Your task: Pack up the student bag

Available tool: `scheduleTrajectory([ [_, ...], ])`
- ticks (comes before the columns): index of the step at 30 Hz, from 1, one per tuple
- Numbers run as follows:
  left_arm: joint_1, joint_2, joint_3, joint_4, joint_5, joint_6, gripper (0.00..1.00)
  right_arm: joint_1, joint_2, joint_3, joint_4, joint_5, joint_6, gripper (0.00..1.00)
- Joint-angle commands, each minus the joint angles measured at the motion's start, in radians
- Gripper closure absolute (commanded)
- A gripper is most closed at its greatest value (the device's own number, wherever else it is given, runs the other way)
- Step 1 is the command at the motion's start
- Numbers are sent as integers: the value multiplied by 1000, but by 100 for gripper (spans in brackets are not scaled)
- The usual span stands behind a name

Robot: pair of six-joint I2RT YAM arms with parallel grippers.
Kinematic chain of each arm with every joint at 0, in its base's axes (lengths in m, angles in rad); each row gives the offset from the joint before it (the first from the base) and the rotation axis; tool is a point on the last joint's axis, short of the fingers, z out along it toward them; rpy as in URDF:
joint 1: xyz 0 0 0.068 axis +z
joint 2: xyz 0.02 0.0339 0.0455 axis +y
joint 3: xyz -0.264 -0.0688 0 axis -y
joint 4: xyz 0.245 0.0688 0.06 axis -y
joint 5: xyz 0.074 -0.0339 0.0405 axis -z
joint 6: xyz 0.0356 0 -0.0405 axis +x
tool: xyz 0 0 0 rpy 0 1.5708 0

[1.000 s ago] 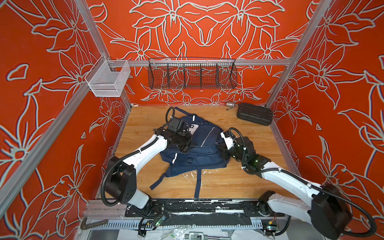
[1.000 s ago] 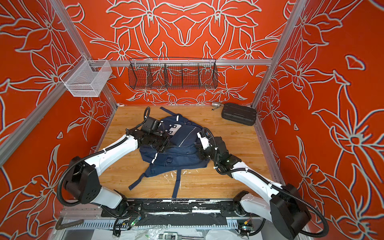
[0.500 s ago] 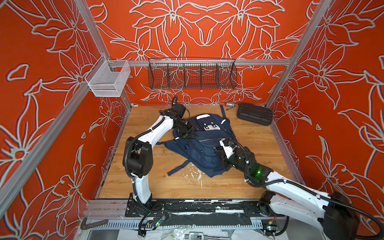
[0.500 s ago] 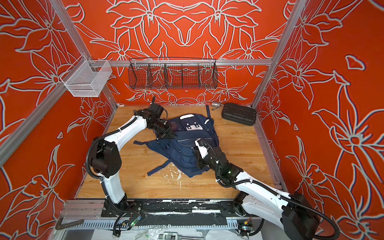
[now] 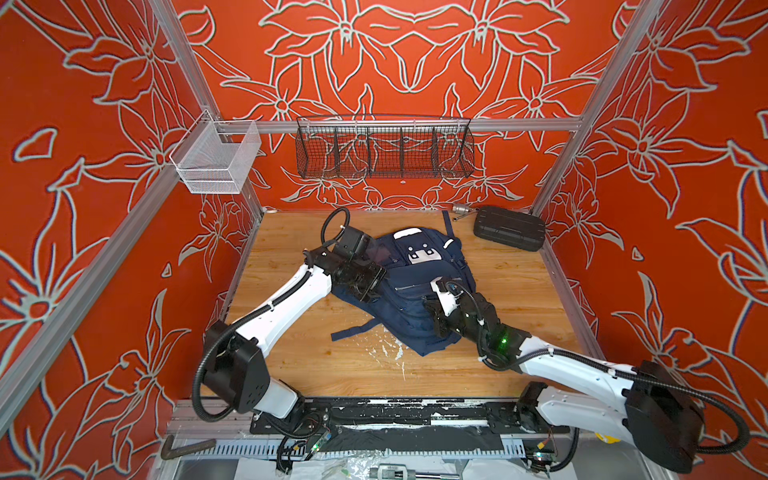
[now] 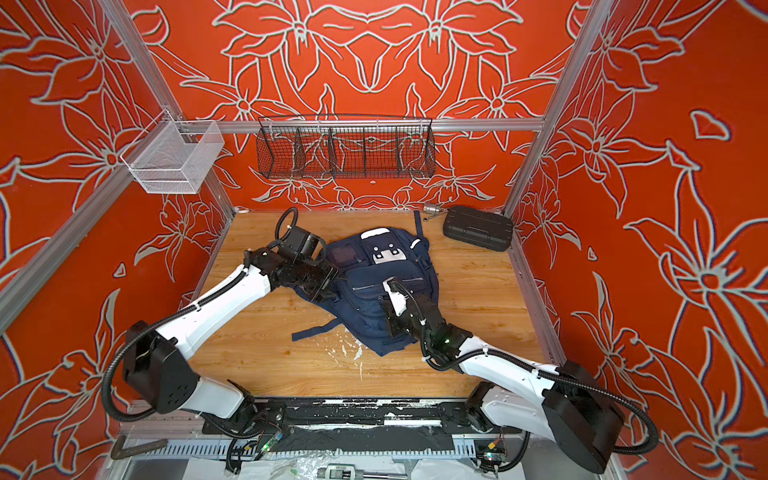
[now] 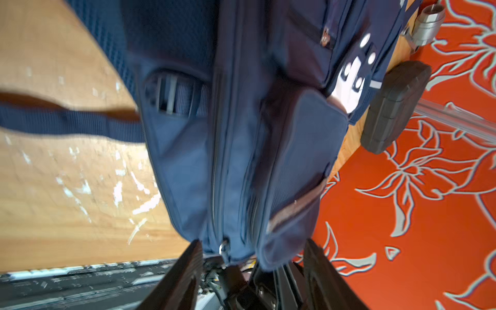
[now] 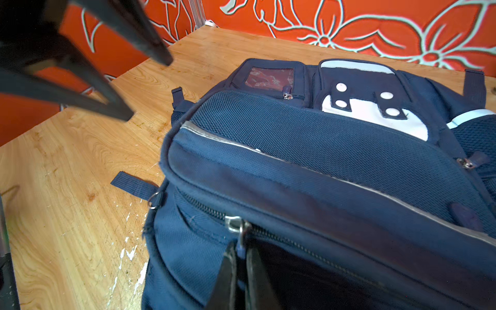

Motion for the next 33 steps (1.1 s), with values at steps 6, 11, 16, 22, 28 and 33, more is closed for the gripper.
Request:
scheduleTrajectory([
  [6,-148,13,-53,139,-132,-321,40,7,9,24,52,-10,7,100],
  [11,-169,85,-39,235,-108,-345,45,8,8,23,53,-13,2,100],
  [16,-175,174,45,223,-65,-292,81,12,6,34,29,-4,0,100],
  [22,-121,195,58,128,62,-131,100,1,-32,36,-51,89,36,100],
  [28,9,113,-9,5,172,74,100,-123,-57,52,-139,44,85,100],
  [33,169,50,-59,-116,238,233,100,-232,-60,53,-149,22,49,100],
])
